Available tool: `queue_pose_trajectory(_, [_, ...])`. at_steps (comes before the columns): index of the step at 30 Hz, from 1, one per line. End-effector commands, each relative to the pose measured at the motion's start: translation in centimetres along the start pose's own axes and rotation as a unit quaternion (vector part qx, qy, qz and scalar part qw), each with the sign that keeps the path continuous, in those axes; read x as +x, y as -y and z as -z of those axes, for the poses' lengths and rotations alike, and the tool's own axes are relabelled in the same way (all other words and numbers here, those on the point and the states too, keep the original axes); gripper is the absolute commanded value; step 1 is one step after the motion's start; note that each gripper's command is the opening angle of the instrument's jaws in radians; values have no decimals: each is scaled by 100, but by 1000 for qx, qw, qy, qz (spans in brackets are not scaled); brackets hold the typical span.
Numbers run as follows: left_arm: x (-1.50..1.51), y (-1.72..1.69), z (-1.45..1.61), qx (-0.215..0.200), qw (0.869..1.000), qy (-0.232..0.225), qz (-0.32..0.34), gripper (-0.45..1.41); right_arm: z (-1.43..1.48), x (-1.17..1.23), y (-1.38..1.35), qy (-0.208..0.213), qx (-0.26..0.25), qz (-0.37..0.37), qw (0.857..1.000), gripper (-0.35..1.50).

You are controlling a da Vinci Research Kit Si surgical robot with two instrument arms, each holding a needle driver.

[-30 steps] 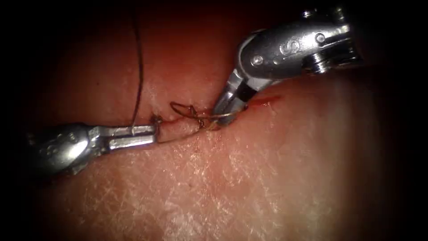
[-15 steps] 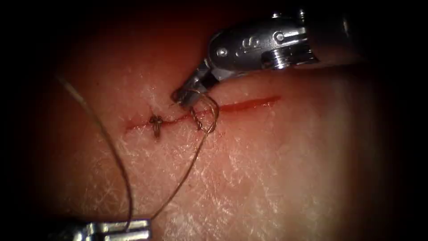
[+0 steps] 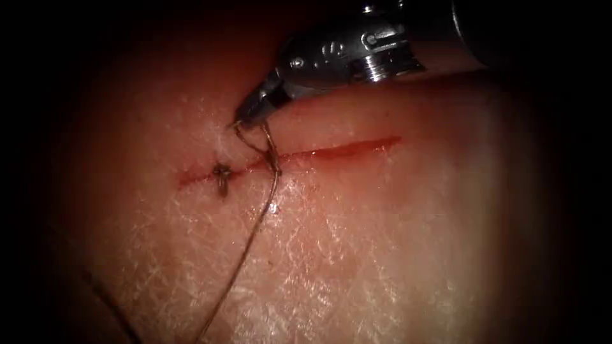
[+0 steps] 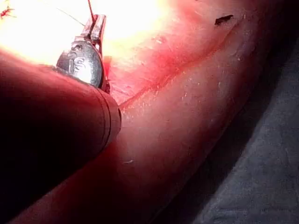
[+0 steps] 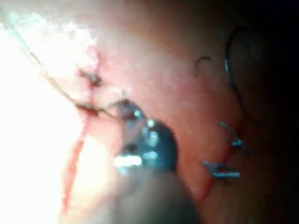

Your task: Wound Closure

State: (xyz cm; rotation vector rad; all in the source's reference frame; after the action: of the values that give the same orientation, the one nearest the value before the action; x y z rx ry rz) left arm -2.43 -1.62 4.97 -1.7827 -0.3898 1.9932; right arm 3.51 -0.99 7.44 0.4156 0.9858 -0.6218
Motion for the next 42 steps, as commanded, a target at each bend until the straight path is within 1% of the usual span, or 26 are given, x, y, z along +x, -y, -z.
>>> queue_pose_trajectory(1, [-12,-10,0,1,1000,0,3,-45,2,-7,-8,10,17,13,1000,-35])
queue_pose_trajectory(3, [-16,-13,2,2,1000,0,4,-45,5,-8,-10,13,16,12,1000,-35])
queue_pose_trajectory(4, [-20,-19,4,2,1000,0,8,-45,11,-12,-16,17,8,11,1000,-35])
queue_pose_trajectory(7, [-24,-25,5,2,1000,1,11,-45,15,-14,-19,22,2,12,1000,-35])
queue_pose_trajectory(8, [-28,-33,4,2,1000,1,12,-45,17,-16,-21,28,-8,9,1000,-35])
queue_pose_trajectory(12, [-29,-43,3,2,1000,1,13,-45,15,-14,-20,25,-20,2,999,-35])
queue_pose_trajectory(13, [-27,-52,3,2,1000,1,15,-45,13,-11,-17,24,-30,-4,999,-35])
queue_pose_trajectory(16, [-24,-64,3,1,1000,1,14,-45,11,-8,-15,25,-40,-12,999,-35])
queue_pose_trajectory(20, [-19,-86,4,-4,1000,1,16,-45,7,-2,-7,16,-27,-21,999,-35])
queue_pose_trajectory(22, [-16,-92,4,-6,1000,1,16,-45,6,-2,-6,16,-27,-20,999,-35])
queue_pose_trajectory(25, [-7,-117,1,-18,1000,0,15,-45,5,-5,-2,17,-26,-19,999,-35])
queue_pose_trajectory(26, [-7,-117,1,-18,1000,0,15,-45,5,-5,-2,17,-26,-19,999,-35])
queue_pose_trajectory(28, [-5,-130,-3,-24,1000,0,16,-45,7,-7,-4,20,-33,-20,999,-35])
queue_pose_trajectory(30, [-7,-138,-5,-25,999,0,20,-45,7,-9,-5,20,-35,-21,999,-35])
queue_pose_trajectory(32, [-16,-143,-6,-26,999,1,24,-45,7,-9,-5,23,-39,-23,999,-35])
queue_pose_trajectory(34, [-32,-151,-11,-28,999,3,34,-45,9,-9,-6,29,-48,-21,998,-35])
queue_pose_trajectory(36, [-42,-155,-16,-31,999,4,38,-45,10,-11,-6,36,-48,-18,998,-35])
queue_pose_trajectory(40, [-54,-164,-29,-39,998,5,46,-45,14,-15,-9,49,-55,-13,997,-35])
queue_pose_trajectory(42, [-54,-167,-34,-41,998,5,45,-45,18,-19,-10,55,-59,-10,997,-35])
